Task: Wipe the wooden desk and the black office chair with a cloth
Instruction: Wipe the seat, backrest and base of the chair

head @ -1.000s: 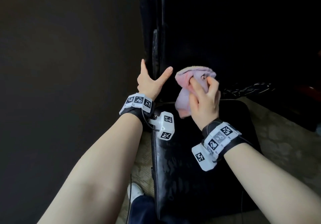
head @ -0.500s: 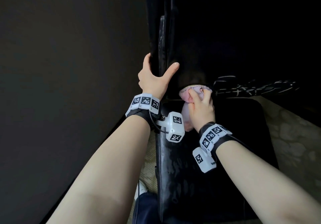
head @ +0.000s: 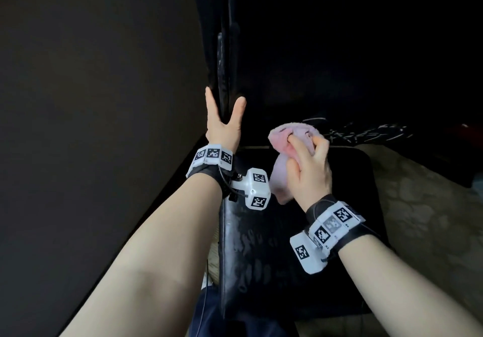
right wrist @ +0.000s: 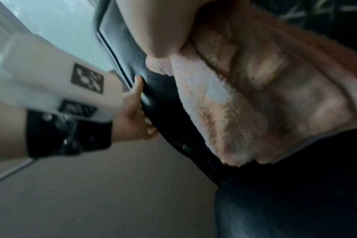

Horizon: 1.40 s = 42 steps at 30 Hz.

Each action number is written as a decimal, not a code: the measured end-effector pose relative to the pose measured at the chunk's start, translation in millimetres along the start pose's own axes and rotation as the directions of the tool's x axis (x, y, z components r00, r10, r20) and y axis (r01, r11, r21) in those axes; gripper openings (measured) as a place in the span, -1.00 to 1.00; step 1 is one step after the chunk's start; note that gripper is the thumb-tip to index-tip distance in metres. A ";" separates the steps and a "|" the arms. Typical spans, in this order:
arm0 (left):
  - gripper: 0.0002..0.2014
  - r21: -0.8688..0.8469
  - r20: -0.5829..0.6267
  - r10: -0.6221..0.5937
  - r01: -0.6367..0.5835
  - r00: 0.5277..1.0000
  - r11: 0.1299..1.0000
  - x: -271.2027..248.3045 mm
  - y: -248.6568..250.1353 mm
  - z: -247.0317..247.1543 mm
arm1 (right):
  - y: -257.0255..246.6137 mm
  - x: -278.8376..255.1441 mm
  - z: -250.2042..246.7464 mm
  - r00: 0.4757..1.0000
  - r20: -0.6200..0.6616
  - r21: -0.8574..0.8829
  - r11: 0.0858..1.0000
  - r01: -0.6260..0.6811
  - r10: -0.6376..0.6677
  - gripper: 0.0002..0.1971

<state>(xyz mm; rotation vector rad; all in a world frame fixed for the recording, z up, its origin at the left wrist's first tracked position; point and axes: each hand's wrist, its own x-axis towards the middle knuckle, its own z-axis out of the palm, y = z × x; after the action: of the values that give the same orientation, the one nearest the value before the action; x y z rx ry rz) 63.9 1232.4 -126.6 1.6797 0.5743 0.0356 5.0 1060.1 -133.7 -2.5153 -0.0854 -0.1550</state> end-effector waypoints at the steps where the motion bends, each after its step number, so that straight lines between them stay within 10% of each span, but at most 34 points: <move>1: -0.16 -0.009 0.001 0.001 -0.001 1.000 1.000 -0.9 -1.1 3.5 | -0.6 4.2 -6.8 0.995 -0.091 0.012 0.999 0.037 -0.036 -0.51; 7: -0.25 -0.042 -0.013 0.011 -0.011 1.000 0.999 -0.2 -4.1 16.6 | 11.1 47.5 -20.9 0.945 -0.326 0.058 0.997 0.055 -0.033 -0.55; 23: -0.37 -0.086 -0.148 -0.007 -0.006 0.989 0.996 2.0 6.0 41.3 | 47.0 59.2 24.0 0.999 0.033 -0.149 0.989 0.003 0.002 -0.55; 33: -0.43 -0.086 -0.150 -0.084 0.071 0.985 0.994 -1.4 13.6 56.6 | 75.8 45.6 48.7 0.906 0.346 -0.346 0.931 -0.117 0.242 -0.50; 42: -0.36 -0.129 -0.227 -0.297 0.273 0.928 0.953 -34.0 25.1 92.5 | 83.5 3.9 -19.7 0.938 0.201 -0.209 0.948 -0.239 0.281 -0.50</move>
<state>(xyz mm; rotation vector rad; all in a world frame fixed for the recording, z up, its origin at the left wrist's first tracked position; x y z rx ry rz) 74.4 1132.3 -111.9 1.4944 0.9853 0.0587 15.2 980.9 -165.4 -2.6877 0.1789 0.2479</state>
